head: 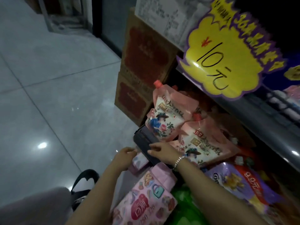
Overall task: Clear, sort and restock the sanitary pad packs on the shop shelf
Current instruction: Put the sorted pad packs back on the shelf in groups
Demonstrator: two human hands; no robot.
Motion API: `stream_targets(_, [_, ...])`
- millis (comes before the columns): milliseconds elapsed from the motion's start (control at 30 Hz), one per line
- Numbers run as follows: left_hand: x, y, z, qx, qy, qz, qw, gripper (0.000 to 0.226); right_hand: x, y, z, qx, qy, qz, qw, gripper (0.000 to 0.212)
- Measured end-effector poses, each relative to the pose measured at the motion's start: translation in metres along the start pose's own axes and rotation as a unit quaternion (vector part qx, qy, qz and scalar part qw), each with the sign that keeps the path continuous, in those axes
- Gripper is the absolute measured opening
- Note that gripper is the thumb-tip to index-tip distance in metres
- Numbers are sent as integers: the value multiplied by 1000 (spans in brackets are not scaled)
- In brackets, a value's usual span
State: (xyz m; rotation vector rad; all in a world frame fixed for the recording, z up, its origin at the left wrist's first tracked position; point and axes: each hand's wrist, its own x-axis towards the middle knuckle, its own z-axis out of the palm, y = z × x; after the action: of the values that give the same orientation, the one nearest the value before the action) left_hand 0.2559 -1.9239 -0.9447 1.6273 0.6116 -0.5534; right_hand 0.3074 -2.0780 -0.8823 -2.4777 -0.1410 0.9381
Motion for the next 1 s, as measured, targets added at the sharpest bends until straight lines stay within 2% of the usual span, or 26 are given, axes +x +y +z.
stream_targets(100, [32,-12,6,41,-55,-44,997,19,36,6,9,-95,-67,14,993,50])
stream_targets(200, [68,-31,21,233,-103,-5,967,58,61,14,20,-159,-109,20,981,45])
stream_targets(300, [88,-50,36,262,-84,14,961,96,78,30,35,-170,-128,31,977,45])
stream_targets(433, [106,-78,40,199,-33,-26,979,82,88,43,44,-179,-145,36,972,47])
stream_targets(567, [116,-88,39,78,0,-54,995,67,92,42,41,-184,-156,32,970,47])
stream_targets(733, [116,-84,39,-86,103,-95,986,51,95,45,42,-149,-156,39,976,48])
stream_targets(1000, [119,-86,25,-133,145,-148,969,38,95,48,44,-106,-148,54,982,47])
